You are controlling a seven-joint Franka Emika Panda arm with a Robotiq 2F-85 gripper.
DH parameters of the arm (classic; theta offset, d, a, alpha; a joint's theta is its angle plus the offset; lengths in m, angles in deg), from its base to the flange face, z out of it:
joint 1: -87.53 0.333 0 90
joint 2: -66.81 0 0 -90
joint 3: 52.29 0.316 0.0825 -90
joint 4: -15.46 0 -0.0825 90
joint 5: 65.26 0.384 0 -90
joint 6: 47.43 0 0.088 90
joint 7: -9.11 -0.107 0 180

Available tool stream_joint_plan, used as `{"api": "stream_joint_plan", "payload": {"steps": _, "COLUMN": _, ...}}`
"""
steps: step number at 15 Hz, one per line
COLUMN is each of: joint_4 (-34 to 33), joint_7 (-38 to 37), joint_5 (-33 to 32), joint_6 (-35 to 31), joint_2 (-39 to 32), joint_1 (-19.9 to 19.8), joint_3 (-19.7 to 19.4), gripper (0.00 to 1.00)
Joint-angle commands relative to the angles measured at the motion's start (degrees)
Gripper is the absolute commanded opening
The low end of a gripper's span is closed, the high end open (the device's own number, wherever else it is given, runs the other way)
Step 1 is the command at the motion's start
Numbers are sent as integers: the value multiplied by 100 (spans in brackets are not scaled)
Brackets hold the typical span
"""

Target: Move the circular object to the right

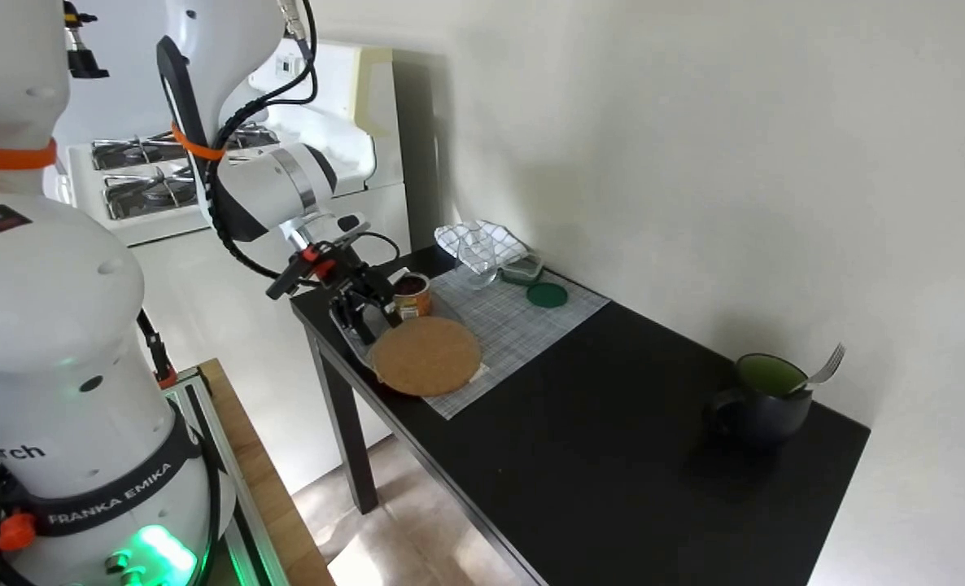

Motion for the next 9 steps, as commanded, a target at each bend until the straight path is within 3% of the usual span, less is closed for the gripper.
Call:
{"api": "stream_joint_plan", "payload": {"steps": 1, "joint_4": -39, "joint_7": -525, "joint_5": -175, "joint_6": 45, "joint_2": -106, "joint_1": -52, "joint_3": -153, "gripper": 100}}
{"api": "stream_joint_plan", "payload": {"steps": 9, "joint_4": 60, "joint_7": -560, "joint_5": -114, "joint_6": -72, "joint_2": 95, "joint_1": -211, "joint_3": -215, "gripper": 100}}
